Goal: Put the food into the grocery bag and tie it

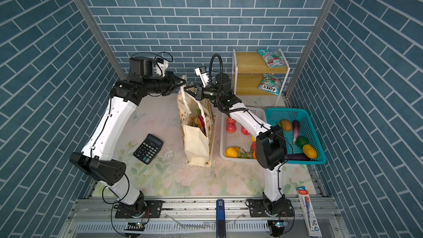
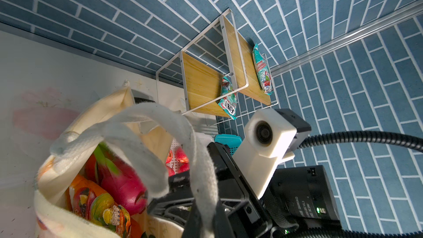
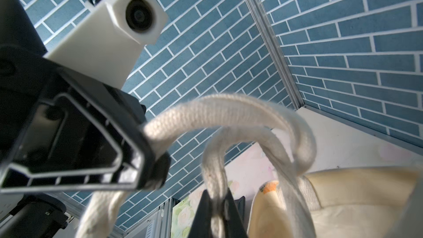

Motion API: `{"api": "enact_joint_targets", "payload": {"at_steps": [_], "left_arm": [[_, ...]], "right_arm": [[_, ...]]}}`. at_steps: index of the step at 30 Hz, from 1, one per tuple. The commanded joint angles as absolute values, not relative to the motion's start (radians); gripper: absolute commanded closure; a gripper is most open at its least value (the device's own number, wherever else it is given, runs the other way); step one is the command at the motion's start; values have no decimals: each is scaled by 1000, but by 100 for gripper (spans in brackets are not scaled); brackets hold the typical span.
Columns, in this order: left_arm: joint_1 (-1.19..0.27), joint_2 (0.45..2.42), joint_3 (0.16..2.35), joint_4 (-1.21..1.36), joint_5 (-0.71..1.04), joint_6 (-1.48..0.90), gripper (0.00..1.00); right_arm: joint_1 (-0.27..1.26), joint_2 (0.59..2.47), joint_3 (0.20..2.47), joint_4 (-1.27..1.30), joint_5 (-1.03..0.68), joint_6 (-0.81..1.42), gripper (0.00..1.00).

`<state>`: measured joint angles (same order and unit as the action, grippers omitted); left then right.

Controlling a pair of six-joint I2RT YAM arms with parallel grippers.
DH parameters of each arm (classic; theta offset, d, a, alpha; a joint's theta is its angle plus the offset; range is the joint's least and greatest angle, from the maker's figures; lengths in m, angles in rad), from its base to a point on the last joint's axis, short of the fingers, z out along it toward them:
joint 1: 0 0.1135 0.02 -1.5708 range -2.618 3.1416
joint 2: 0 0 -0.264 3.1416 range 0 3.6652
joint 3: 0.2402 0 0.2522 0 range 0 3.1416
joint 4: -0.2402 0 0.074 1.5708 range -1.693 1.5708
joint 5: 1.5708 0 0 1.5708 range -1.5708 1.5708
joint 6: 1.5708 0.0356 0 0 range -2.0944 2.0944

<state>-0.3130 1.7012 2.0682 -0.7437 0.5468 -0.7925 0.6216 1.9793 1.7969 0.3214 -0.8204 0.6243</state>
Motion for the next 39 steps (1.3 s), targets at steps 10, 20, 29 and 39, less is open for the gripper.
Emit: {"api": "enact_joint_targets", "payload": {"at_steps": [10, 20, 29, 39], "left_arm": [[-345, 1648, 2036, -796, 618, -811, 72], [-303, 1602, 2031, -780, 630, -856, 38], [-189, 1520, 1850, -570, 575, -1027, 46], [-187, 1570, 1672, -167, 633, -1282, 61]], "right_arm": [[623, 2087, 1930, 524, -704, 640, 100], [619, 2094, 1946, 569, -690, 650, 100], [616, 2046, 1866, 631, -681, 661, 100], [618, 1960, 1719, 640, -746, 658, 100]]}}
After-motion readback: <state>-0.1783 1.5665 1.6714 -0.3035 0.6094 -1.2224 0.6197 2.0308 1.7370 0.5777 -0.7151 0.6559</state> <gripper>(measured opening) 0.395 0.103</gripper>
